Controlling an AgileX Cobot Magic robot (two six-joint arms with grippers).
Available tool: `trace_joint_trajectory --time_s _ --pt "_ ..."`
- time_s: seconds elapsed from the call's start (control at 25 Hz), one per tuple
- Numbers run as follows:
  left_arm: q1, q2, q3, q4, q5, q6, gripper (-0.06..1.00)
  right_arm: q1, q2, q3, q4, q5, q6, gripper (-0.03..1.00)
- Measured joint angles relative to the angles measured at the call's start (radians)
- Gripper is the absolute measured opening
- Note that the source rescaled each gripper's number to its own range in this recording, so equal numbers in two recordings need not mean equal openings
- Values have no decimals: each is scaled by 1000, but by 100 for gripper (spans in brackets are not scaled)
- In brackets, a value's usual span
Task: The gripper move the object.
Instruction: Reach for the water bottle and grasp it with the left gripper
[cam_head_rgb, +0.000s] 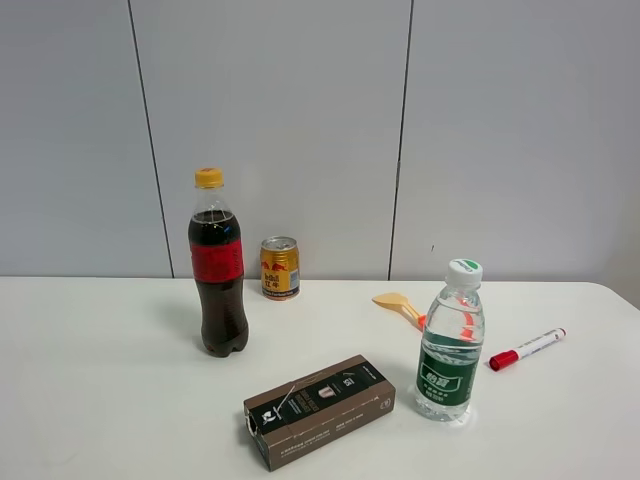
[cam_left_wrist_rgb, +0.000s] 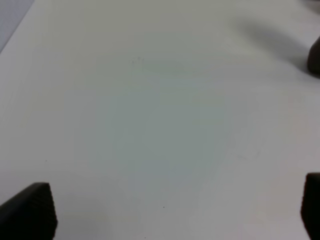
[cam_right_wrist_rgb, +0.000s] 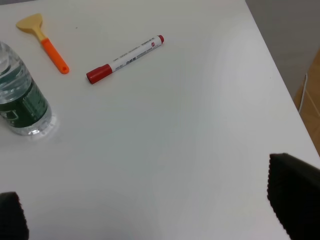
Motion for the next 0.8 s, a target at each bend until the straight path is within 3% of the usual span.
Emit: trace_joint_trajectory --time_s 0.8 --pt "0 0 0 0 0 0 100 0 0 0 0 0 0 100"
